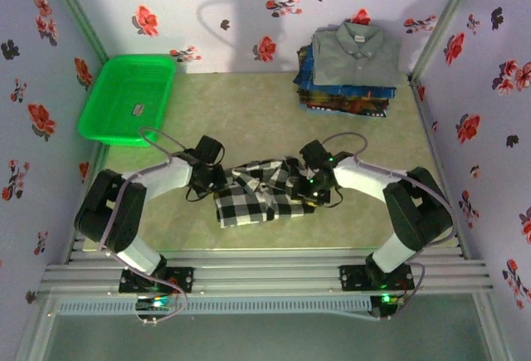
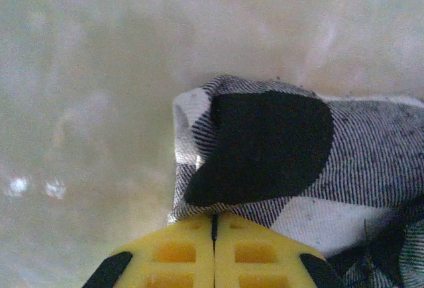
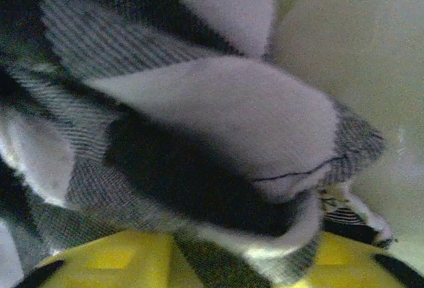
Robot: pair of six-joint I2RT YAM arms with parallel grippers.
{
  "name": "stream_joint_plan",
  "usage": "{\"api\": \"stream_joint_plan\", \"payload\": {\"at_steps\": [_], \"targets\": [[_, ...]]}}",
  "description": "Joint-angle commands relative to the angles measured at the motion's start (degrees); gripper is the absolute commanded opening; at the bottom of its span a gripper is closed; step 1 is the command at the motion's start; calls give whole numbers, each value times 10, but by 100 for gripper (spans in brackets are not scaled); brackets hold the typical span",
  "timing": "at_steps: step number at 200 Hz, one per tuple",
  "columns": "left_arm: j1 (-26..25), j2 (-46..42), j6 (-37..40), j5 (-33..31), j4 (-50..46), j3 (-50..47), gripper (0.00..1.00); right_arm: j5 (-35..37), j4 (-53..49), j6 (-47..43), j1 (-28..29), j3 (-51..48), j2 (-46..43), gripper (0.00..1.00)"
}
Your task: Fold and stack the long sleeve shirts
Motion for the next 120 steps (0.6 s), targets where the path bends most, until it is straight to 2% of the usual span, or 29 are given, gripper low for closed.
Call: {"api": "stream_joint_plan", "payload": {"at_steps": [1,10,21,35,52,65,85,112,120], "targets": [[22,5,78,-18,-23,31,8,27,-52,34,6,11,-47,58],[28,-6,92,-9,-15,36,14,64,-99,-3,3,44,-63,68],[34,-27,106,13,-5,41,29,96,-145,-53,-6,80,-74,74],[36,-67,115,31,2,51,54,125,-167,-131,-18,113,-84,79],[37,-136,113,56,24,49,74,141,-145,-225,-36,115,-86,83],[37,-195,107,76,40,44,86,113,-117,-276,-59,107,-75,83],[37,-280,87,104,60,31,97,57,-61,-332,-76,98,-54,85],[40,-362,84,114,15,25,99,1,-21,-373,-76,108,-9,87],[41,-381,87,109,-10,24,99,-12,-17,-380,-76,111,5,92]]}}
